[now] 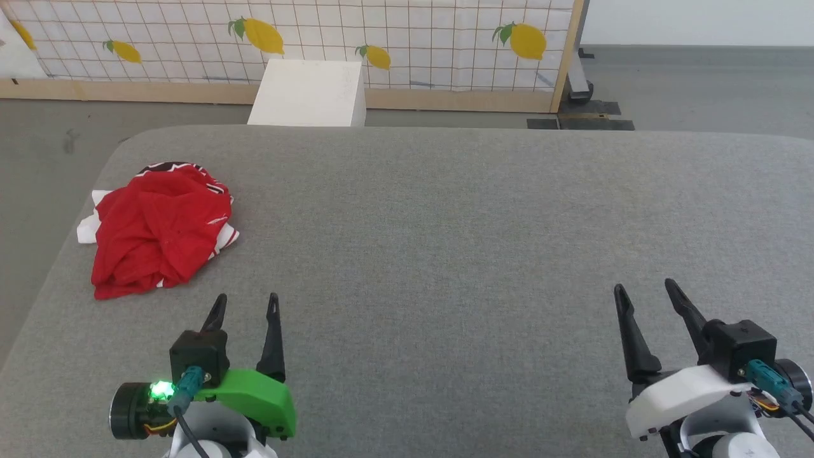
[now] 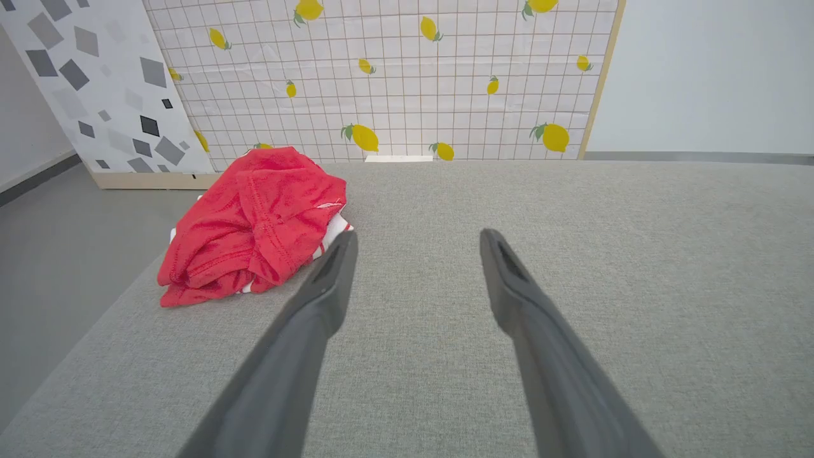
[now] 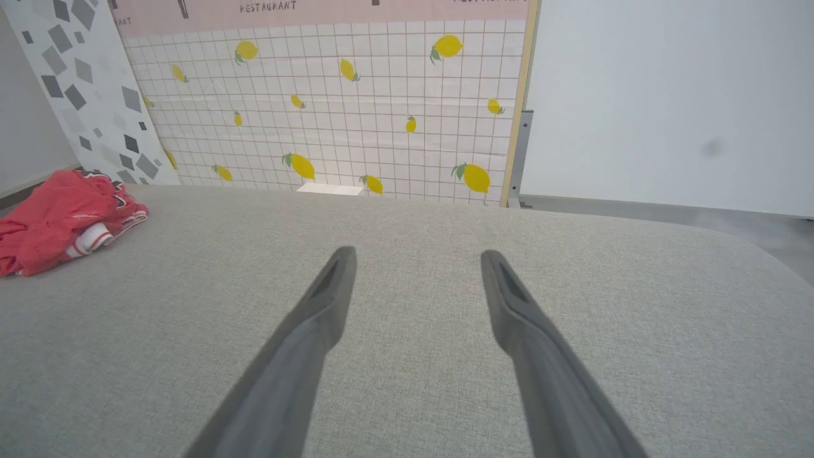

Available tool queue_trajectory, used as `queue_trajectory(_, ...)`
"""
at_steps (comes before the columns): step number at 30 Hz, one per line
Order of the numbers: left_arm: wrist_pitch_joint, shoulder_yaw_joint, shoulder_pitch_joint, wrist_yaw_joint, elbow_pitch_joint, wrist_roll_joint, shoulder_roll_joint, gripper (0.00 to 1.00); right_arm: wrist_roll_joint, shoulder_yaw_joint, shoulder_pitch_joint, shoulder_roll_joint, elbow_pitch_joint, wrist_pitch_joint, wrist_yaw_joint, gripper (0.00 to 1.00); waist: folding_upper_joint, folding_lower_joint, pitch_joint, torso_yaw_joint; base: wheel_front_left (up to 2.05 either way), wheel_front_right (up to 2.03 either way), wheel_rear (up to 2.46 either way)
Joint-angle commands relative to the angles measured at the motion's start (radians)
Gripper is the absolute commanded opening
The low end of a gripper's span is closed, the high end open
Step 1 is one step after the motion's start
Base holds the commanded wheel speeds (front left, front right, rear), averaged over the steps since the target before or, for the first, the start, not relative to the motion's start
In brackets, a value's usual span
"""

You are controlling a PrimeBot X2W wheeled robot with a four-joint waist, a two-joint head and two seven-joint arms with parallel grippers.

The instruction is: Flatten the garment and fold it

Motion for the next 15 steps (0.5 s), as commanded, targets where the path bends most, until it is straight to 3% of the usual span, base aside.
queue_trajectory(1,-0.009,-0.003,0.000,0.005,0.005,-0.009,-0.001,1.00,0.013,-0.005,0.005,0.001,0.005,-0.011,0.000,1.00,-0.0001,0.0000,0.000,0.000,0.00,0.00,0.00)
queue_trajectory(15,-0.038,-0.014,0.001,0.002,0.027,-0.018,-0.002,1.00,0.035,-0.014,0.011,0.001,0.020,-0.040,-0.001,1.00,-0.0001,0.0000,-0.005,-0.002,0.00,0.00,0.00)
